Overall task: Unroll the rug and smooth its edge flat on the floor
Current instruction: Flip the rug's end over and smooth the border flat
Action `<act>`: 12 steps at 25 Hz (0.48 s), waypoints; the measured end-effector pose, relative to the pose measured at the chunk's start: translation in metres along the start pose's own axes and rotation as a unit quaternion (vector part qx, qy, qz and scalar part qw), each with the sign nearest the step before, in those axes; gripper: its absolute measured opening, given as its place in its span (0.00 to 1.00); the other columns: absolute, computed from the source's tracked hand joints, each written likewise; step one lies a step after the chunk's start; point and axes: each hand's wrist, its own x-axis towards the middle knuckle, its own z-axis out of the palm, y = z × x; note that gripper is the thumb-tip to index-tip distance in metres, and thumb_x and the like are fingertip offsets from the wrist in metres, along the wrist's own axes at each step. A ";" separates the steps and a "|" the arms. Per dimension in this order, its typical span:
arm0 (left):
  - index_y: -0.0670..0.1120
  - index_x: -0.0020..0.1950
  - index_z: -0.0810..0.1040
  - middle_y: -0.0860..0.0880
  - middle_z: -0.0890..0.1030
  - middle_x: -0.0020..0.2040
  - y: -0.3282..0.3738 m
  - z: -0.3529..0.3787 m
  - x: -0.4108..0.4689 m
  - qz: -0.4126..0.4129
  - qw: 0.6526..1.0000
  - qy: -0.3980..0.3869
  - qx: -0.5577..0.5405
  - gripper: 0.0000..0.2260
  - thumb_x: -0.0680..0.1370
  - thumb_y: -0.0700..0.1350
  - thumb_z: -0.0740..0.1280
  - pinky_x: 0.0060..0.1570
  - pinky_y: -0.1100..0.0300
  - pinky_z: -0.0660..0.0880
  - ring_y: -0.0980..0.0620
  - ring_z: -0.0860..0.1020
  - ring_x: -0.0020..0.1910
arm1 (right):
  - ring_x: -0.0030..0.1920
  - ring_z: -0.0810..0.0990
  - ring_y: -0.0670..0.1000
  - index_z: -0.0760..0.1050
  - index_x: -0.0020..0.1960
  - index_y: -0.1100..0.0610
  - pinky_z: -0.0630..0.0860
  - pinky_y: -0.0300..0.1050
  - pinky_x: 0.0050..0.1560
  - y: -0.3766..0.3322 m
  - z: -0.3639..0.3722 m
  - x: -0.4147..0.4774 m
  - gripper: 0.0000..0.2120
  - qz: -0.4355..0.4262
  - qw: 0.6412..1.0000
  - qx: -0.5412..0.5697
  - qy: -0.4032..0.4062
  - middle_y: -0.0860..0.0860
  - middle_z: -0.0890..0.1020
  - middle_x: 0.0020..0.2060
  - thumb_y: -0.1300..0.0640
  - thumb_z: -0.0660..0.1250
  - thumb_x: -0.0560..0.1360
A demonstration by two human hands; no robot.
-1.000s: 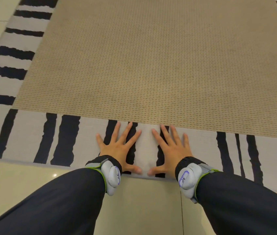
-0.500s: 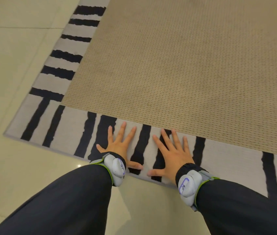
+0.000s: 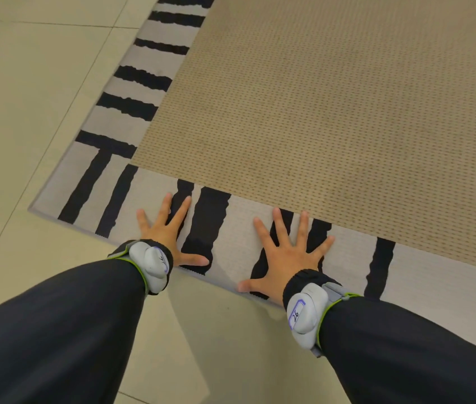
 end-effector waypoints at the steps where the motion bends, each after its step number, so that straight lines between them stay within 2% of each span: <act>1: 0.58 0.74 0.31 0.47 0.33 0.77 0.001 0.000 -0.001 0.002 1.000 0.000 0.007 0.56 0.62 0.69 0.69 0.74 0.38 0.40 0.39 0.39 0.76 | 0.66 0.18 0.64 0.26 0.71 0.38 0.27 0.81 0.53 0.000 0.000 0.000 0.60 0.001 1.000 0.000 -0.003 0.46 0.23 0.71 0.21 0.61 0.56; 5: 0.58 0.74 0.31 0.47 0.33 0.77 0.003 0.000 -0.001 0.002 1.000 0.000 0.002 0.55 0.63 0.68 0.69 0.74 0.37 0.40 0.38 0.38 0.76 | 0.67 0.18 0.63 0.26 0.71 0.37 0.27 0.80 0.54 0.002 0.000 0.000 0.60 0.000 1.000 0.005 -0.002 0.45 0.21 0.68 0.21 0.61 0.55; 9: 0.58 0.73 0.30 0.47 0.33 0.77 0.002 0.005 0.001 0.004 1.000 0.011 0.016 0.56 0.63 0.70 0.69 0.74 0.37 0.40 0.38 0.39 0.76 | 0.67 0.18 0.63 0.26 0.71 0.36 0.27 0.80 0.55 0.004 0.002 -0.002 0.60 -0.001 1.000 0.000 0.000 0.44 0.23 0.70 0.19 0.60 0.54; 12: 0.58 0.73 0.30 0.47 0.32 0.77 -0.002 0.006 0.003 0.006 0.999 -0.009 0.034 0.58 0.62 0.69 0.70 0.73 0.36 0.42 0.37 0.41 0.77 | 0.68 0.20 0.63 0.27 0.72 0.37 0.30 0.81 0.57 0.002 0.000 -0.002 0.61 -0.008 1.000 -0.003 -0.013 0.45 0.25 0.72 0.21 0.64 0.54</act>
